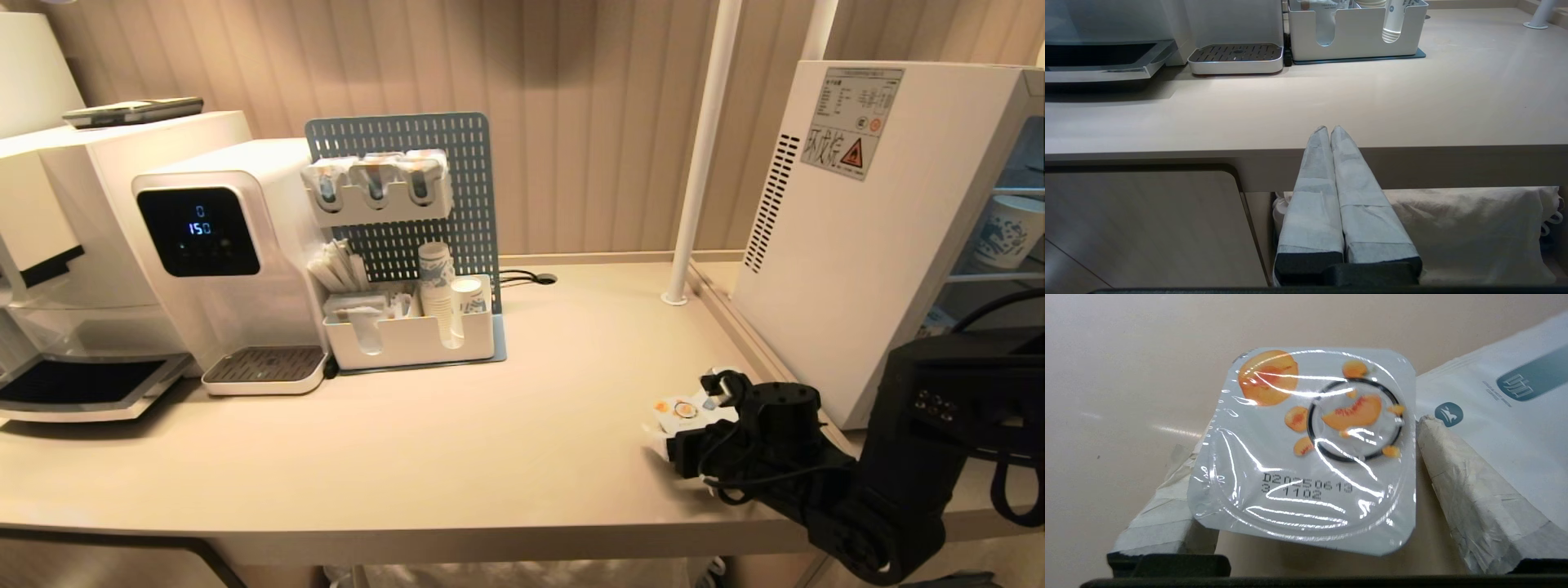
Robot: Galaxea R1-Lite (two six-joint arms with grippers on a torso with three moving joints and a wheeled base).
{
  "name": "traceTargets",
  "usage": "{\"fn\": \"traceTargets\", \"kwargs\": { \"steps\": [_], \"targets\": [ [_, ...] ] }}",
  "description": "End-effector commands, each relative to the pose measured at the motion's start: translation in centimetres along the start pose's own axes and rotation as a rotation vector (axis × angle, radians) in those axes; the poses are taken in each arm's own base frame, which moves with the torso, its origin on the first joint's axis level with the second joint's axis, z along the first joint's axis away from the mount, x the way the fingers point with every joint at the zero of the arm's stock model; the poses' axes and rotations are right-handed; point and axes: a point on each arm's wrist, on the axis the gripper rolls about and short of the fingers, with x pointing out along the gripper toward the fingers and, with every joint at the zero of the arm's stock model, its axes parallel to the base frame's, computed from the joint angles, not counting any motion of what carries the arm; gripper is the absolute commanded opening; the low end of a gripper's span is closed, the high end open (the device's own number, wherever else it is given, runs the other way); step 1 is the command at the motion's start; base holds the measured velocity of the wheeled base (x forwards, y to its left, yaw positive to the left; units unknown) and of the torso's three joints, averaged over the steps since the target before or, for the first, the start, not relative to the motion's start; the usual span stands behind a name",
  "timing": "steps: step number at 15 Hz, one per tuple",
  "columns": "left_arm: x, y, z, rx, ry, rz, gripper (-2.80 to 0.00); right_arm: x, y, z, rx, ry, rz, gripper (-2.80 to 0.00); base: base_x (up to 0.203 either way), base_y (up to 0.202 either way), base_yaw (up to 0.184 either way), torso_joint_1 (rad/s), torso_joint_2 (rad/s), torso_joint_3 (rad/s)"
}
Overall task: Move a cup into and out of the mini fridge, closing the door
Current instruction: Put the yoghurt in the freezer
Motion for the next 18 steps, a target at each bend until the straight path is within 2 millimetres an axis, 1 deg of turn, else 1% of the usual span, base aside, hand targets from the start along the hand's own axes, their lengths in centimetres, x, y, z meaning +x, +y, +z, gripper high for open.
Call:
{"fn": "traceTargets", "kwargs": {
  "steps": [1,3,4,5,10,12,13,14,15,16,18],
  "targets": [
    [0.0,0.0,0.0,0.000,0.000,0.001,-2.80,1.2,-0.3,1.3,0.007,-0.021,-0.011,0.00,0.000,0.000,0.000,0.000,0.00,0.000],
    [0.0,0.0,0.0,-0.001,0.000,0.000,-2.80,2.1,-0.4,1.7,0.008,-0.009,-0.014,0.00,0.000,0.000,0.000,0.000,0.00,0.000],
    [0.0,0.0,0.0,-0.002,0.000,0.001,-2.80,2.0,-0.3,1.7,0.008,-0.002,-0.010,0.00,0.000,0.000,0.000,0.000,0.00,0.000],
    [0.0,0.0,0.0,-0.002,0.000,0.000,-2.80,1.8,-0.3,1.8,0.008,-0.001,-0.009,-2.80,0.000,0.000,0.000,0.000,0.00,0.000],
    [0.0,0.0,0.0,-0.001,0.000,0.000,-2.80,0.0,-0.1,3.1,0.007,-0.036,-0.002,-2.80,0.000,0.000,0.000,0.000,0.00,0.000],
    [0.0,0.0,0.0,-0.001,0.000,0.000,-2.80,-0.9,0.0,3.7,0.007,-0.043,-0.001,-2.80,0.000,0.000,0.000,0.000,0.00,0.000],
    [0.0,0.0,0.0,-0.002,0.000,0.001,-2.80,-1.8,0.1,4.3,0.007,-0.059,0.002,-2.80,0.000,0.000,0.000,0.000,0.00,0.000],
    [0.0,0.0,0.0,-0.002,0.000,0.001,-2.80,-2.9,0.3,5.0,0.006,-0.083,0.005,-2.80,0.000,0.000,0.000,0.000,0.00,0.000],
    [0.0,0.0,0.0,-0.001,0.000,0.001,-2.80,-4.5,0.5,6.1,0.006,-0.119,0.009,-2.80,0.000,0.000,0.000,0.000,0.00,0.000],
    [0.0,0.0,0.0,0.000,0.000,0.000,-2.80,-6.7,0.8,7.4,0.004,-0.168,0.013,-2.80,0.000,0.000,0.000,0.000,0.00,0.000],
    [0.0,0.0,0.0,0.000,0.000,0.000,-2.80,-12.1,1.2,10.3,0.008,-0.268,-0.023,-2.80,0.000,0.000,0.000,0.000,0.00,0.000]
  ]
}}
